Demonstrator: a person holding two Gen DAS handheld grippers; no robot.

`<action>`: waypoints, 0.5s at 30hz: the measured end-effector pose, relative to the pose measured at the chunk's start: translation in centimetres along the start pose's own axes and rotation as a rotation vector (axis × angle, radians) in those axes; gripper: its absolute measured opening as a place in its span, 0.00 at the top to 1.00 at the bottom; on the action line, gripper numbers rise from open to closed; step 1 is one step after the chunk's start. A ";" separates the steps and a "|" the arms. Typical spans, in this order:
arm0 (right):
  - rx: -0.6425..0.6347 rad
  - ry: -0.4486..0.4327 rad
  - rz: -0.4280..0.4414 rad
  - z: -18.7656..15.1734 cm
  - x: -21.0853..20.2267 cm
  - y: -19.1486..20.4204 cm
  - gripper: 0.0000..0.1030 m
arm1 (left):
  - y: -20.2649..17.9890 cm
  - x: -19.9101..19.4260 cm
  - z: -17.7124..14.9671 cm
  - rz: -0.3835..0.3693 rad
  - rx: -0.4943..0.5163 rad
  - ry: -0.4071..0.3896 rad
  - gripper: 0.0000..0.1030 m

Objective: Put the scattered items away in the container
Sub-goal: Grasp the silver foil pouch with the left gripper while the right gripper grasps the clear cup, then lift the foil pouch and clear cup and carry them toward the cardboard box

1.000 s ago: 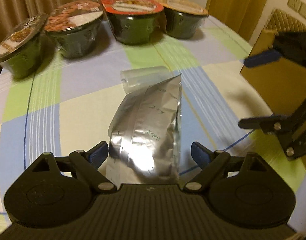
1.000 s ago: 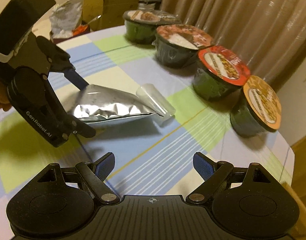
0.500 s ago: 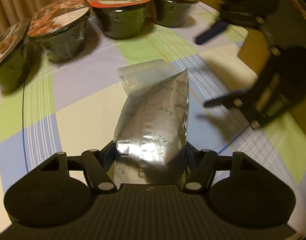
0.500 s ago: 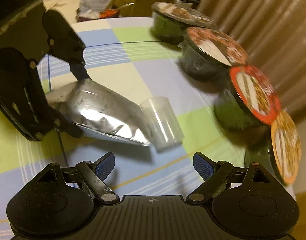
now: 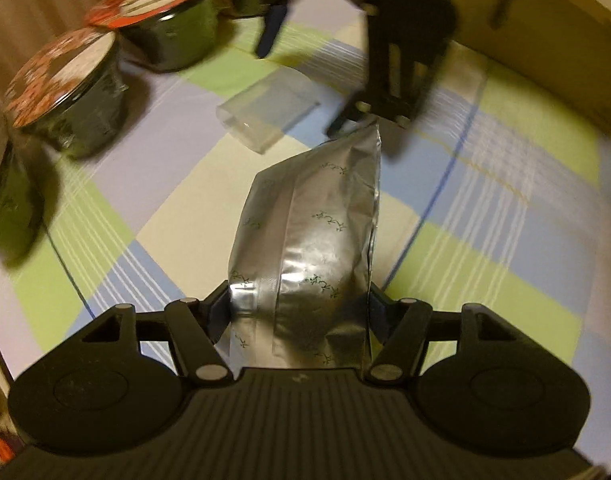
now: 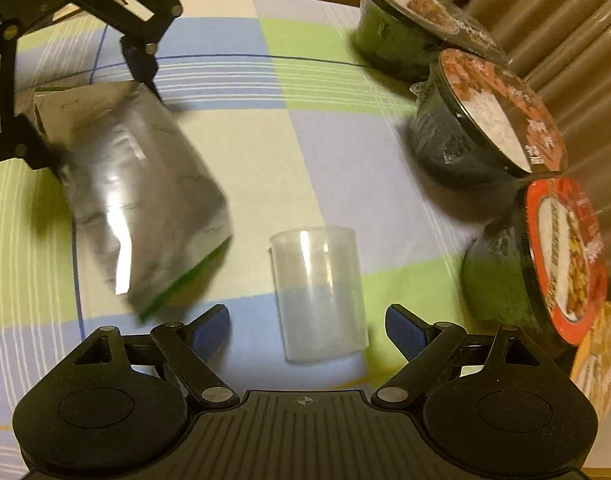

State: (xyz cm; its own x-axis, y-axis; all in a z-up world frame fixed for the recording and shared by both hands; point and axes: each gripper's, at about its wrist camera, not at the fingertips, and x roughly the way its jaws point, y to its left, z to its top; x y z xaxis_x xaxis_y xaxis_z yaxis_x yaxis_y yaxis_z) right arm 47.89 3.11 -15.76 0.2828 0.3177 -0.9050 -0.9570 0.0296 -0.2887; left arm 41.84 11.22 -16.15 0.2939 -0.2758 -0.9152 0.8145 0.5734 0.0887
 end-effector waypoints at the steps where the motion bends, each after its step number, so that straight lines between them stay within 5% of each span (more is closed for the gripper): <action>1: -0.001 0.003 -0.001 0.2 0.2 -0.1 0.12 | 0.1 -0.1 -0.2 -0.007 0.021 0.003 0.39; 11: 0.028 0.036 0.058 1.6 1.4 -1.7 0.14 | -0.1 0.7 0.3 0.005 0.161 0.021 0.32; 12: 0.030 0.044 0.067 1.5 1.4 -1.7 0.30 | 0.0 0.9 0.4 0.002 0.159 0.020 0.32; 14: 0.051 0.050 0.090 1.4 1.3 -1.8 0.34 | 0.1 1.1 0.6 0.001 0.163 0.015 0.32; 15: 0.064 0.051 0.096 1.4 1.3 -1.8 0.46 | 0.1 1.2 0.7 0.001 0.162 0.014 0.32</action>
State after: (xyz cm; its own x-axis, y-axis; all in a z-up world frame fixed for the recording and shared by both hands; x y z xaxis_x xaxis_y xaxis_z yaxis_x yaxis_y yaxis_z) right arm 49.85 4.75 -15.96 0.1907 0.2729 -0.9429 -0.9816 0.0623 -0.1805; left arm 42.64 10.42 -16.93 0.2888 -0.2641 -0.9202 0.8845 0.4415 0.1509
